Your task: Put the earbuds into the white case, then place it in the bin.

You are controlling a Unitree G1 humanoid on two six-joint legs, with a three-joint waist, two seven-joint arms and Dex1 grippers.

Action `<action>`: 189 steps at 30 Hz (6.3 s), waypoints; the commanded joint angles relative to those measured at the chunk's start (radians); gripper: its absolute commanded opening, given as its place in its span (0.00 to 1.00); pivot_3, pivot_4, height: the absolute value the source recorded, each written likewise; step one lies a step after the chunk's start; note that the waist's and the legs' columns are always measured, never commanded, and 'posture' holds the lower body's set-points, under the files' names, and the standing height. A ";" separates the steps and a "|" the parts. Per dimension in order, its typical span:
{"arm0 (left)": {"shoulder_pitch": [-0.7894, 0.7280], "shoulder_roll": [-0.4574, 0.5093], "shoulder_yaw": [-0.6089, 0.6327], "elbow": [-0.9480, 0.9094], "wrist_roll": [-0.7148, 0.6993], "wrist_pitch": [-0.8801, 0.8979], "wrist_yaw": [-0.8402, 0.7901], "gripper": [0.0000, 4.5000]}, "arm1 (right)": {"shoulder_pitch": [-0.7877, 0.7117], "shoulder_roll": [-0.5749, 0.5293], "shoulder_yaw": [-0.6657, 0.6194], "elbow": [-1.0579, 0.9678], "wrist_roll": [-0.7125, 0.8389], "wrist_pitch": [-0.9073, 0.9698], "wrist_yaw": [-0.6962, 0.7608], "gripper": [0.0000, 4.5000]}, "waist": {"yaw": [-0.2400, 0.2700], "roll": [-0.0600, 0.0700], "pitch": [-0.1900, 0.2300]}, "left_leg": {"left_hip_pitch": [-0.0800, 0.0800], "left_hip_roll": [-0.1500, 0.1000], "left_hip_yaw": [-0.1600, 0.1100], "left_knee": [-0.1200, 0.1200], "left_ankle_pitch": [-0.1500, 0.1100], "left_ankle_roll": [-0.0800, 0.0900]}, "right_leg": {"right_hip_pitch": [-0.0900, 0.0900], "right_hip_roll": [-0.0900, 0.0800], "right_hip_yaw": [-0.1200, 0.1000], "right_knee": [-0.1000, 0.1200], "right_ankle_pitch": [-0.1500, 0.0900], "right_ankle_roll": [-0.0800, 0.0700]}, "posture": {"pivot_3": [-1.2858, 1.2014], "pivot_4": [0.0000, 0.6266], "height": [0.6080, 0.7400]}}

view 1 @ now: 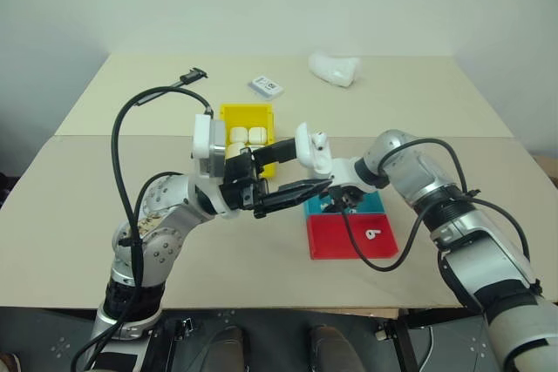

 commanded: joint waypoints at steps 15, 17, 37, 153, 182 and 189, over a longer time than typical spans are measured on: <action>-0.002 0.008 0.008 -0.040 -0.014 -0.012 0.005 0.62 | 0.025 -0.024 0.006 -0.031 -0.035 -0.051 0.004 0.49 | 0.001 0.000 0.000 | 0.001 0.000 0.000 0.000 0.000 0.000 | 0.001 0.000 0.000 0.000 0.000 0.000 | 0.52 0.24 1.00; -0.003 0.008 0.008 -0.040 -0.014 -0.011 0.006 0.62 | 0.029 -0.027 0.008 -0.034 -0.040 -0.056 0.004 0.41 | 0.001 0.000 0.000 | 0.001 0.000 0.000 0.000 0.000 0.000 | 0.001 0.000 0.000 0.000 0.000 0.000 | 0.52 0.24 1.00; -0.013 0.008 0.006 -0.030 -0.023 -0.008 0.007 0.62 | 0.038 -0.053 -0.171 -0.097 0.117 0.118 -0.010 0.14 | 0.001 0.000 0.000 | 0.000 0.000 0.000 0.000 0.000 0.000 | 0.001 0.000 0.000 0.000 0.000 0.000 | 0.52 0.24 1.00; -0.140 -0.112 -0.053 0.223 0.225 -0.113 0.008 0.62 | 0.077 -0.479 -0.366 -0.940 0.768 0.621 -0.260 0.03 | 0.003 0.002 0.000 | -0.005 0.000 -0.004 0.000 -0.001 0.001 | -0.002 -0.001 -0.001 -0.003 0.000 0.001 | 0.52 0.24 1.00; -0.180 -0.257 -0.001 0.524 0.751 -0.161 0.797 0.62 | 0.378 -0.193 -0.433 -1.114 0.716 0.833 -0.714 0.03 | 0.006 0.002 0.000 | -0.005 -0.002 -0.005 0.001 -0.001 0.001 | -0.002 -0.001 -0.001 -0.002 0.001 0.002 | 0.52 0.24 1.00; -0.207 -0.256 -0.003 0.640 0.790 -0.244 0.807 0.98 | 0.384 -0.166 -0.430 -1.128 0.717 0.847 -0.749 0.00 | 0.006 0.002 0.000 | -0.006 -0.002 -0.004 0.001 -0.001 0.001 | -0.002 -0.002 -0.002 -0.003 0.001 0.002 | 0.52 0.24 1.00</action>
